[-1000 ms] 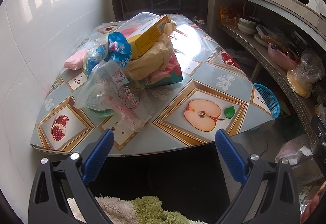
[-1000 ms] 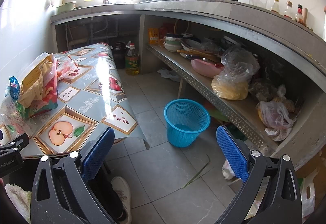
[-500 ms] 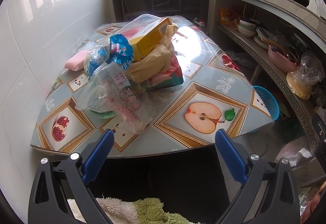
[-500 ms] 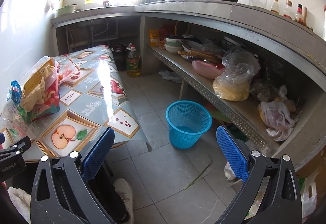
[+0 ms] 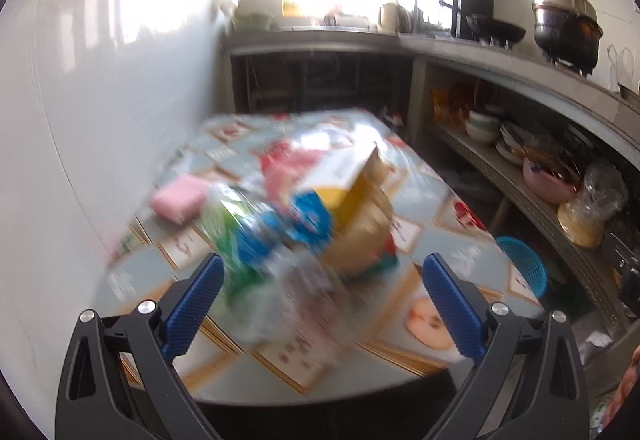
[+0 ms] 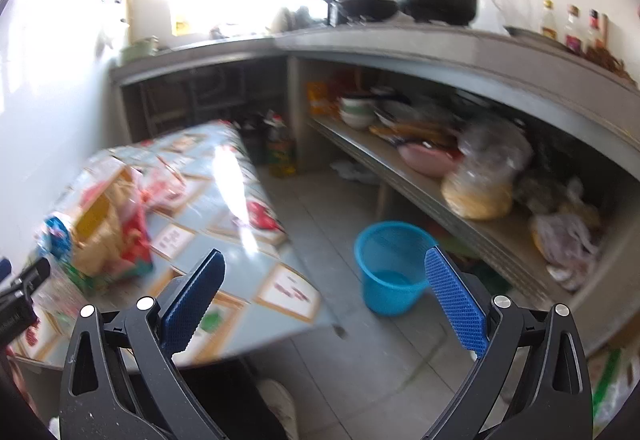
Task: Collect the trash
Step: 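Grasp the blue wrapper with the left tool while the right tool grasps the clear CAKE bag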
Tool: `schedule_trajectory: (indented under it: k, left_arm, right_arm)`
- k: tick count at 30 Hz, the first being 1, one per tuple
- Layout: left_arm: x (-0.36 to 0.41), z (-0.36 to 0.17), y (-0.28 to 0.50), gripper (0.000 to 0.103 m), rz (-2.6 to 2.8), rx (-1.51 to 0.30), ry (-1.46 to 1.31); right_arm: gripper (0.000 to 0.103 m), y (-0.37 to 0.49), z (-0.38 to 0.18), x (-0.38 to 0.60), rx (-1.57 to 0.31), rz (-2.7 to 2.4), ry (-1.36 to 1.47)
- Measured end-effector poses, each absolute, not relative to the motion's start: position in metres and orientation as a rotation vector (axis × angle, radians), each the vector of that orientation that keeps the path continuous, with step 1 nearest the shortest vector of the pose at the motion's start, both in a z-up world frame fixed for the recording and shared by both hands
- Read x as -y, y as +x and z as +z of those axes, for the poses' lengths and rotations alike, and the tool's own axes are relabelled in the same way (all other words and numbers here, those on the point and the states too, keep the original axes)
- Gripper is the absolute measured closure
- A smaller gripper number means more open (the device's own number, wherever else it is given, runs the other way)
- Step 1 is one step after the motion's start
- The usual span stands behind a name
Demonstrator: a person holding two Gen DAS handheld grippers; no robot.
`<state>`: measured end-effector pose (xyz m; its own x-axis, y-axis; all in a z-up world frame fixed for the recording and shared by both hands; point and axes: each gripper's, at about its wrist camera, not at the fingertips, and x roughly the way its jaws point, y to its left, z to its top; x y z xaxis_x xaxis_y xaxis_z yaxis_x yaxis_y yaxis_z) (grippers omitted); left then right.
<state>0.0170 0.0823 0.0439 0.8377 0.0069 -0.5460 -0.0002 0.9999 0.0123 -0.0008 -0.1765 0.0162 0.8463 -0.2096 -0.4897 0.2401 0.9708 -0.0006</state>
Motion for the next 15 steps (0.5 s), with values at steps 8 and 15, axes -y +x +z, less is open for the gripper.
schedule_trajectory:
  k: [8, 15]
  left_arm:
    - [-0.170, 0.047, 0.038, 0.006, -0.075, -0.558, -0.122]
    - [-0.187, 0.035, 0.045, 0.006, -0.401, -0.568, -0.217]
  right_arm:
    - [0.007, 0.046, 0.001, 0.127, -0.562, 0.092, 0.114]
    - [0.007, 0.072, -0.020, 0.109, -0.634, 0.173, 0.112]
